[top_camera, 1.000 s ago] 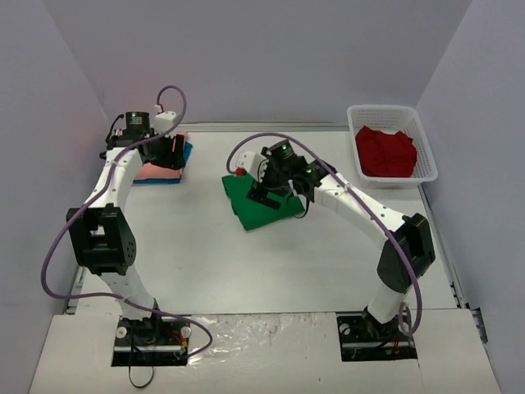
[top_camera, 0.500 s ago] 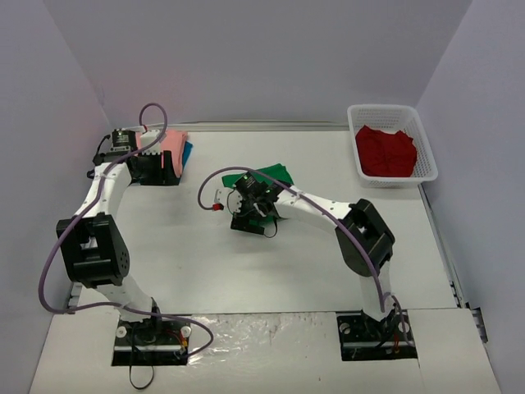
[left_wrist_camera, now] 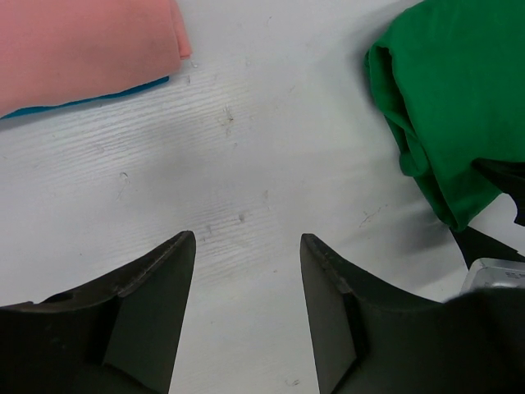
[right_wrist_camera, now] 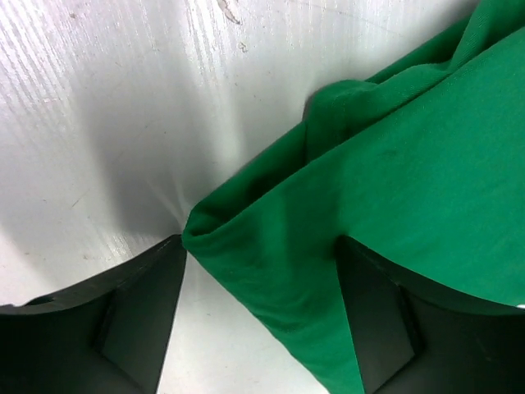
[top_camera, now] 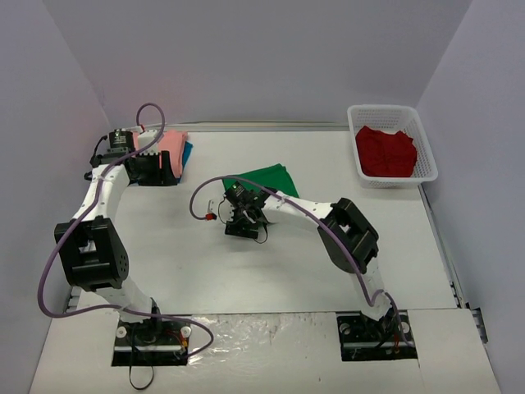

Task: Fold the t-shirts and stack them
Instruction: Put the neatly folded tshirt into the corner of the board with the left arm

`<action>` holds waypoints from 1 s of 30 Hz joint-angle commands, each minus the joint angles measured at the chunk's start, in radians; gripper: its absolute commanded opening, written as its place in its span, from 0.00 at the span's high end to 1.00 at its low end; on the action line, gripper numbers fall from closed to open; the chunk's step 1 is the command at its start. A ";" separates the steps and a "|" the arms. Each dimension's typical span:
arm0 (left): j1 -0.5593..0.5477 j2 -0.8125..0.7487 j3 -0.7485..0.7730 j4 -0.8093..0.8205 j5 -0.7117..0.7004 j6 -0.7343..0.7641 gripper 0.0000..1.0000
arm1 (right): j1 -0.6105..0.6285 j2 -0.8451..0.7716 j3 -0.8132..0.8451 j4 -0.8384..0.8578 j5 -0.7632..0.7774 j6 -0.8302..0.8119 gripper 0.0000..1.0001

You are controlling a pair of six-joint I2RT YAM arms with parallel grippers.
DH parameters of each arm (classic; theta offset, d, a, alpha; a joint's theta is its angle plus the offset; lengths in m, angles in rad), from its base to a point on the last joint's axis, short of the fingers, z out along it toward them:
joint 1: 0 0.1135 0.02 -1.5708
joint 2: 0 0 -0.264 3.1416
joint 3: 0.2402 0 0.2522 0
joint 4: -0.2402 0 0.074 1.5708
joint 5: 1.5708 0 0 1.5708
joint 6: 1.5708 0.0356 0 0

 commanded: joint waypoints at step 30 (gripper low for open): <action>0.019 0.246 -0.055 0.440 0.676 -0.763 0.06 | -0.027 0.065 0.270 -0.149 0.075 0.007 1.00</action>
